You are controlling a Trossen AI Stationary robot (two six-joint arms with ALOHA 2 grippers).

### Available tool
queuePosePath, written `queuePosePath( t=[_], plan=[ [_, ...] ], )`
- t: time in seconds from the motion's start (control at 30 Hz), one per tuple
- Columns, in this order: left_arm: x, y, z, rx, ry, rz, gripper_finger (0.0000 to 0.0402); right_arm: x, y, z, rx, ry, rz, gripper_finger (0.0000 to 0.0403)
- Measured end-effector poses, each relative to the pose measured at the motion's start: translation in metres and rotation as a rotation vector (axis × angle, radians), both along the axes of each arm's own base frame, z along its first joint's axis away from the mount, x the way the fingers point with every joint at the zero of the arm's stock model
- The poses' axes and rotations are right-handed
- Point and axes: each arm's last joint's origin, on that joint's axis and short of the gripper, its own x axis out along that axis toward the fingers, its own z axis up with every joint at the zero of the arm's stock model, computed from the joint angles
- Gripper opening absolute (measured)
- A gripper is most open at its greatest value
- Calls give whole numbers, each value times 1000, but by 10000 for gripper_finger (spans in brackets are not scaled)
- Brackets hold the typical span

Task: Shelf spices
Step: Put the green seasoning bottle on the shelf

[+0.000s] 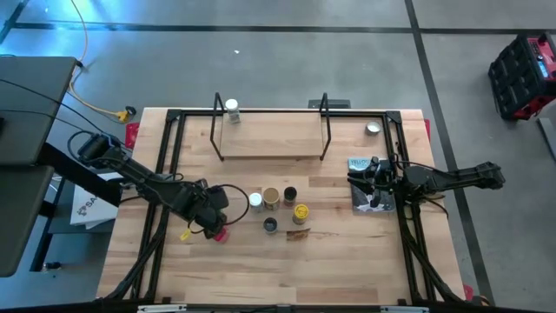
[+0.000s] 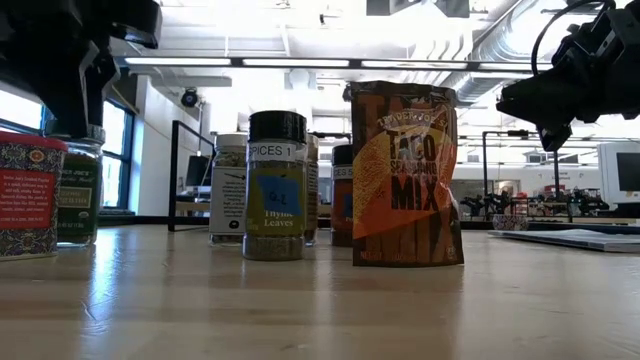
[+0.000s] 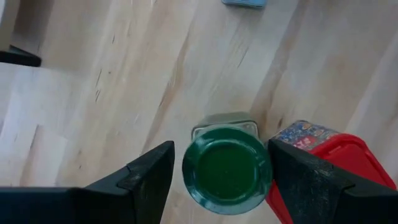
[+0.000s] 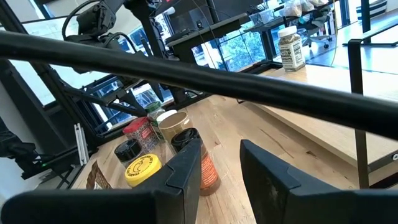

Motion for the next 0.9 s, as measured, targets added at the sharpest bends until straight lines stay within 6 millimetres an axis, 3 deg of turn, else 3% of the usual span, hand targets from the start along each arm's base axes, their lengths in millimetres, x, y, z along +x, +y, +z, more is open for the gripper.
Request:
queuePosePath(
  t=[0.3, 0.73, 0.9],
  plan=[
    [-6, 5, -33, -54, 49, -53, 251, 0, 0, 0, 7, -1, 3, 105],
    [-2, 4, -26, -28, 14, -88, 236, 0, 0, 0, 8, -1, 3, 105],
    [-1, 6, -26, -56, 27, -89, 202, 0, 0, 0, 7, -1, 3, 105]
  ],
)
